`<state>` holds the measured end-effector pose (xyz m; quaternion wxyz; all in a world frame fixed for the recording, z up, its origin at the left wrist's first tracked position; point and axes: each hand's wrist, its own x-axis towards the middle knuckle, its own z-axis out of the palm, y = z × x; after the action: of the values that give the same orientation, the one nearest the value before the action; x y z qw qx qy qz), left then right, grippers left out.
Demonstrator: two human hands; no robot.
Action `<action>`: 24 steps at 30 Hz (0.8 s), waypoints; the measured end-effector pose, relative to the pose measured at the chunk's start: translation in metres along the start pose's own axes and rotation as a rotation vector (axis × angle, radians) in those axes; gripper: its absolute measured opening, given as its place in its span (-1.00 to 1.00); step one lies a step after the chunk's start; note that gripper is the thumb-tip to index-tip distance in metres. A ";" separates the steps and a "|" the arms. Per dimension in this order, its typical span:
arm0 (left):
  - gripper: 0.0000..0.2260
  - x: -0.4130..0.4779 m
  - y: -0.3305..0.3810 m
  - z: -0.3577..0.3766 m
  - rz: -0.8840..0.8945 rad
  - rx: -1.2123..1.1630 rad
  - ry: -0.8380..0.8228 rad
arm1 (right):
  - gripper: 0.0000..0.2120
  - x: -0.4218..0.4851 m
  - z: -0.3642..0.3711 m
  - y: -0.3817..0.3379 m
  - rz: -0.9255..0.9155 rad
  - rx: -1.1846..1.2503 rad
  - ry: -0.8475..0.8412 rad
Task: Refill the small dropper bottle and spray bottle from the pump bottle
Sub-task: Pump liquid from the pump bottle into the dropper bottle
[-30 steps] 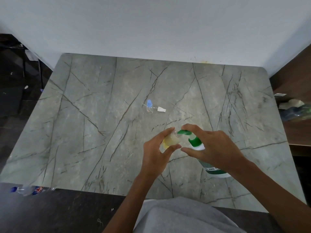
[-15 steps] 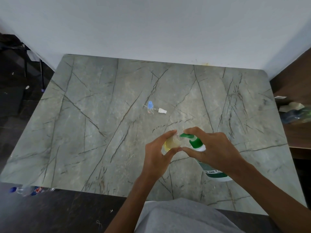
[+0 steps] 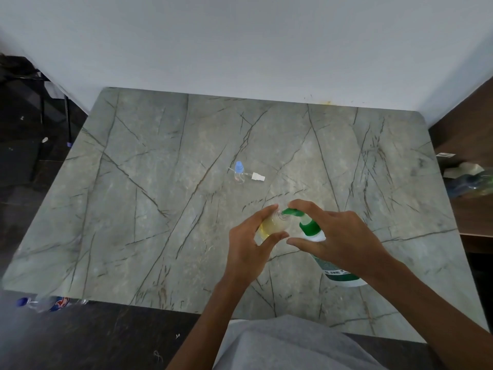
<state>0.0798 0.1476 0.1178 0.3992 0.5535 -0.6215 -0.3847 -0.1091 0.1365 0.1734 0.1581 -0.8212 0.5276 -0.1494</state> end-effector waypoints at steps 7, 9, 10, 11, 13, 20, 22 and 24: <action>-0.53 0.000 0.000 0.000 0.006 0.017 -0.006 | -0.41 0.000 0.000 0.001 0.030 0.076 0.008; -0.53 -0.001 0.000 0.001 0.016 0.049 -0.014 | -0.44 0.000 0.002 0.002 0.030 0.098 0.026; -0.53 -0.002 0.000 0.002 0.013 0.052 -0.017 | -0.44 -0.001 0.002 0.003 0.034 0.106 0.030; -0.53 -0.003 0.000 0.003 0.002 0.049 -0.019 | -0.43 -0.001 0.002 0.003 0.040 0.108 0.028; -0.54 -0.004 -0.001 0.004 -0.010 0.042 -0.020 | -0.39 -0.001 0.002 0.004 0.046 0.085 0.009; -0.53 -0.001 0.000 0.003 -0.009 0.027 -0.009 | -0.35 -0.003 -0.001 0.001 0.035 0.023 -0.050; -0.53 -0.001 0.000 0.003 -0.005 0.027 -0.010 | -0.35 -0.003 -0.001 0.001 0.034 0.024 -0.051; -0.53 0.000 0.001 0.003 -0.009 0.019 -0.007 | -0.35 -0.003 -0.001 0.000 0.036 0.022 -0.045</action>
<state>0.0767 0.1480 0.1177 0.3901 0.5589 -0.6239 -0.3824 -0.1106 0.1389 0.1746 0.1815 -0.8130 0.5369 -0.1338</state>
